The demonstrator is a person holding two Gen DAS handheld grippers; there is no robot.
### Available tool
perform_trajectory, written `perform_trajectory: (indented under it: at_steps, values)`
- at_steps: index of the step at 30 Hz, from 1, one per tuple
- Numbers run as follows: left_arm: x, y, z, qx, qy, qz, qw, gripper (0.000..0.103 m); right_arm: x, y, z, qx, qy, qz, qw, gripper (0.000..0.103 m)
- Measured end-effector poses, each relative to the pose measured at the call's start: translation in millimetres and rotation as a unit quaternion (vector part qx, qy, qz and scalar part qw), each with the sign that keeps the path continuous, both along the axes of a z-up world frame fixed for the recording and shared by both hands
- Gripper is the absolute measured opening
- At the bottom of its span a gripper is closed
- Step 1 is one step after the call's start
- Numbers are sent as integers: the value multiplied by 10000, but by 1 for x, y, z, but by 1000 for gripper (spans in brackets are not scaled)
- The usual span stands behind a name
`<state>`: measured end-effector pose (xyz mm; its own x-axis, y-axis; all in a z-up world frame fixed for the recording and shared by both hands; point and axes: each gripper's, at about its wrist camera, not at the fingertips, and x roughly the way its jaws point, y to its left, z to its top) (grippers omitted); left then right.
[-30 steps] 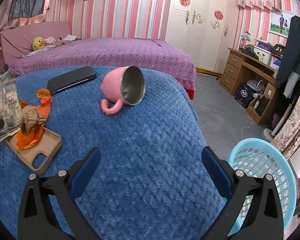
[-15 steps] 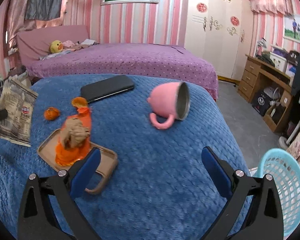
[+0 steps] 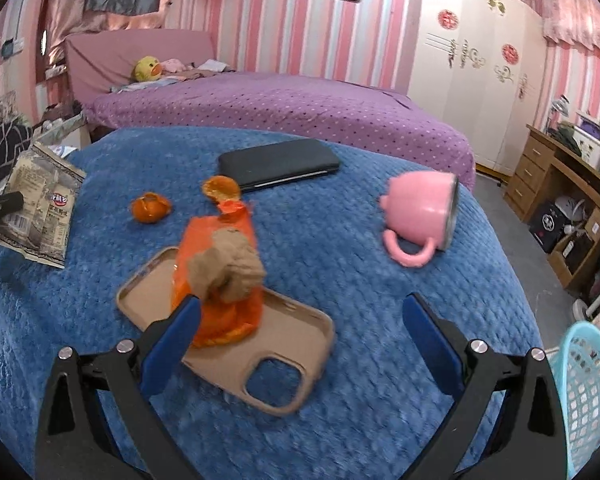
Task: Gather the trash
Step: 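Grasp the printed snack wrapper with the left tool while the right tool grasps crumpled brown paper, then carry the wrapper and brown paper over the basket with both tools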
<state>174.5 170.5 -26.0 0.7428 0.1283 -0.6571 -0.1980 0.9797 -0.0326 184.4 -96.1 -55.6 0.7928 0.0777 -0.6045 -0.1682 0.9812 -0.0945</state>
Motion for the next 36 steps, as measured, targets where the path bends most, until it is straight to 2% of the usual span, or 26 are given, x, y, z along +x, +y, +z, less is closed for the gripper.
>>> perform_trajectory:
  at_steps: [3, 10, 17, 22, 33, 36]
  values:
    - [1, 1, -1, -22, 8, 31, 10000, 6, 7, 13, -1, 64, 47, 193, 9998, 95]
    - [4, 3, -5, -85, 63, 97, 9999, 6, 30, 28, -15, 82, 367, 437, 9983, 46]
    - [2, -2, 0, -89, 14, 108, 9999, 6, 11, 24, 2, -1, -134, 480, 9988, 44]
    - [-5, -18, 11, -75, -134, -2, 9999, 6, -6, 10, 17, -150, -305, 429, 9985, 44]
    - [-19, -89, 35, 93, -449, -557, 9974, 6, -38, -73, 27, 28, -336, -210, 9992, 44]
    - [-22, -111, 36, 0, -471, -783, 9958, 6, -39, -94, 21, 106, -296, -377, 9988, 44]
